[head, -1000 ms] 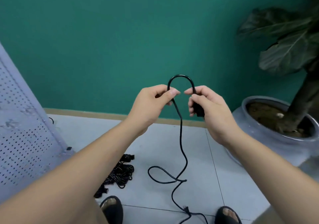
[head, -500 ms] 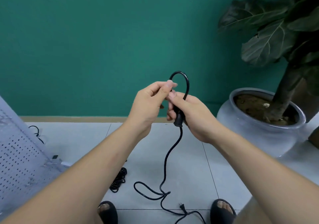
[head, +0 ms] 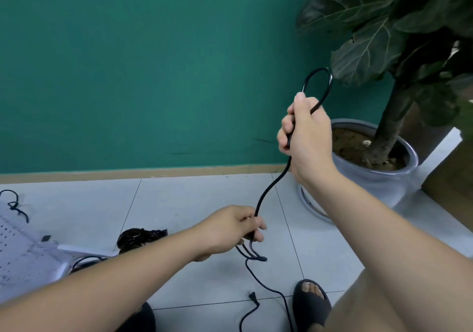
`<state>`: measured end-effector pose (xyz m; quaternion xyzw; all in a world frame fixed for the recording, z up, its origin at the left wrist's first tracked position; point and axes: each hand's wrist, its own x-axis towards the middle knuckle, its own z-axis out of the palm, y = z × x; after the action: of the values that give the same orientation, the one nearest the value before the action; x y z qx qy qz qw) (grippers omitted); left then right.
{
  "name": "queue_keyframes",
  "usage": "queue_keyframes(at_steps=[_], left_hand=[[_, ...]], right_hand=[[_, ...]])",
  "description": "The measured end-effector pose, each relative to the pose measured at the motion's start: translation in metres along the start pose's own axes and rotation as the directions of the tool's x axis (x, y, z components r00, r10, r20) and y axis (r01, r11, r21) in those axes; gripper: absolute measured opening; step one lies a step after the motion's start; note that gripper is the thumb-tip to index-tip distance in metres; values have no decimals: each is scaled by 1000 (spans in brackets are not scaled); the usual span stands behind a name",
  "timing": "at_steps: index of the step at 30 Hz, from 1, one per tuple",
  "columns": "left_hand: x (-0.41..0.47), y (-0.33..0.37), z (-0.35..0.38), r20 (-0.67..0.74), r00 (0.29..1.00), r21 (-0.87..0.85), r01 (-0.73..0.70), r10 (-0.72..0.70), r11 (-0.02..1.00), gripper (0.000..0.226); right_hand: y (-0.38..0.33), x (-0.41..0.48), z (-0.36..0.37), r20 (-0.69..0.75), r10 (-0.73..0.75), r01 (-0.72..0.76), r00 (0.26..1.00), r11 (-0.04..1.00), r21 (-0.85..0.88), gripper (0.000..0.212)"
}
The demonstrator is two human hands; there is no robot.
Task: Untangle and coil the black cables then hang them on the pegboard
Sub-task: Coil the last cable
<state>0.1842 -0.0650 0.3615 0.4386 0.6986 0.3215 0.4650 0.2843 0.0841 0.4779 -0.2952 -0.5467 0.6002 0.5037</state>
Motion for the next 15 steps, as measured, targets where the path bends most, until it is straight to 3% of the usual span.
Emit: queue_keyframes(at_steps=[3, 5, 10, 13, 15], left_hand=[[-5, 3, 1, -27, 1000, 75, 0, 3, 997, 28], [-8, 9, 4, -50, 998, 256, -22, 36, 966, 30], [-22, 22, 7, -62, 972, 657, -132, 228, 743, 33], [-32, 34, -2, -11, 923, 714, -262, 385, 649, 21], [-37, 43, -12, -18, 841, 670, -392, 541, 630, 18]], right_hand=[[4, 4, -7, -44, -56, 54, 997, 998, -43, 31], [9, 2, -9, -22, -96, 93, 995, 989, -115, 29], [22, -8, -10, 180, -152, 206, 972, 919, -336, 31], [32, -2, -18, 284, -150, 277, 947, 829, -485, 29], [35, 6, -26, 332, -117, 297, 936, 768, -567, 27]])
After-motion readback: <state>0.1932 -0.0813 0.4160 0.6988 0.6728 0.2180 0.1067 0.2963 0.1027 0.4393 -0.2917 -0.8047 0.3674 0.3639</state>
